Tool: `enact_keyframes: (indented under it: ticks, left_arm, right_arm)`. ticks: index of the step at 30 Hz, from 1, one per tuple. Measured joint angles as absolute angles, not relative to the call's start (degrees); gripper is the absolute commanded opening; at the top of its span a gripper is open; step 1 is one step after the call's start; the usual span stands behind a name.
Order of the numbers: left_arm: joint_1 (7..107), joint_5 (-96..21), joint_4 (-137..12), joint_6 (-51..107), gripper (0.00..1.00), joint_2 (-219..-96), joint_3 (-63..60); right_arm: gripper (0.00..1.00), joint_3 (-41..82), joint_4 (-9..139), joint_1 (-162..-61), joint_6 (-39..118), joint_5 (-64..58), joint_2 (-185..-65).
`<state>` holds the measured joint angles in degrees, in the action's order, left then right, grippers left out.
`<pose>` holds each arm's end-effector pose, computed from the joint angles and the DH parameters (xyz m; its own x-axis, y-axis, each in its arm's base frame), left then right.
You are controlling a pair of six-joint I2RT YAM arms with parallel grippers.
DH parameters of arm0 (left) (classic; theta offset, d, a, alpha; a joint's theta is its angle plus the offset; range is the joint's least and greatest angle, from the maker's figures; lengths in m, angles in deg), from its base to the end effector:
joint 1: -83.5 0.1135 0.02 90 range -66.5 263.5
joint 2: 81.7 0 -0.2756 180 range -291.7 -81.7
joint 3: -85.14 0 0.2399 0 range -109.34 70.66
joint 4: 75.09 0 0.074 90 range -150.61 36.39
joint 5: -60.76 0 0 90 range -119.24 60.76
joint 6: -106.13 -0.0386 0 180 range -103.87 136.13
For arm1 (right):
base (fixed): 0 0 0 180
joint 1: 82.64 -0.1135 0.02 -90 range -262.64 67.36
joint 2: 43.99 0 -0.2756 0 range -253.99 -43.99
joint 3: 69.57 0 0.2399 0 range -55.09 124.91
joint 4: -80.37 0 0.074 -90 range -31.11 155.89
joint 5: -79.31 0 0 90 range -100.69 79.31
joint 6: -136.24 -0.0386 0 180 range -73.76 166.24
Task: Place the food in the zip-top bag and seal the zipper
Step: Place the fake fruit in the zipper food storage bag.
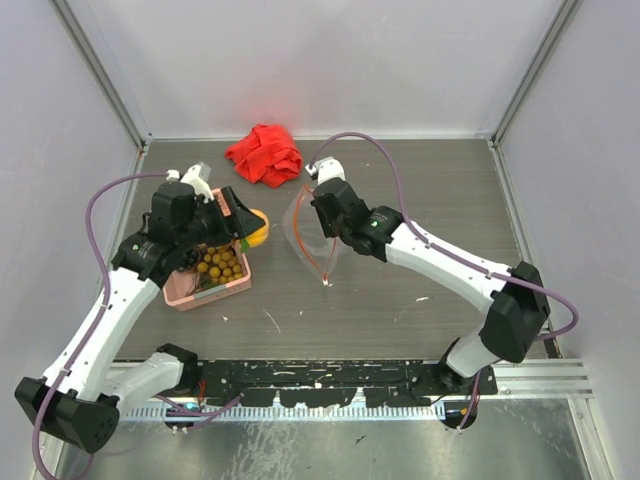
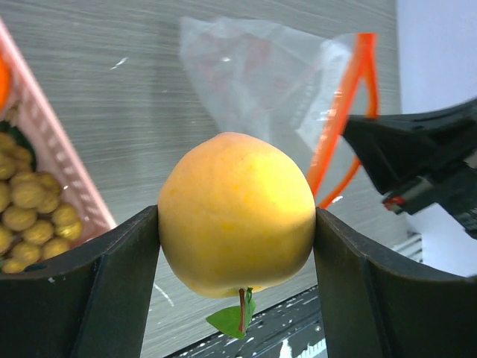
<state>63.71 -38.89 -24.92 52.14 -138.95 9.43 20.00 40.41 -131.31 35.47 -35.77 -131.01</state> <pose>0.1802 -0.0717 0.3624 -0.6752 -0.3730 -0.6364 0.0878 0.8159 -0.5714 0.2315 0.2384 0.3332 -0.4797 -0.2891 -0.8284 -0.3747 0.9212 -0.1045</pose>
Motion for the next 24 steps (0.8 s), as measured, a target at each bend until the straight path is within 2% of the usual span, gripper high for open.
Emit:
enact_keyframes:
  ticks: [12,24]
  left_arm:
    - [58.15,-43.0,-38.23,59.44,0.29,-135.85,15.41]
    - [52.12,-40.53,-46.23,62.12,0.31,-137.79,17.43]
  right_arm:
    - [0.0,23.19,40.85,-132.14,33.97,-29.32,-134.66]
    - [0.0,23.76,41.85,-132.73,32.79,-25.65,-135.23]
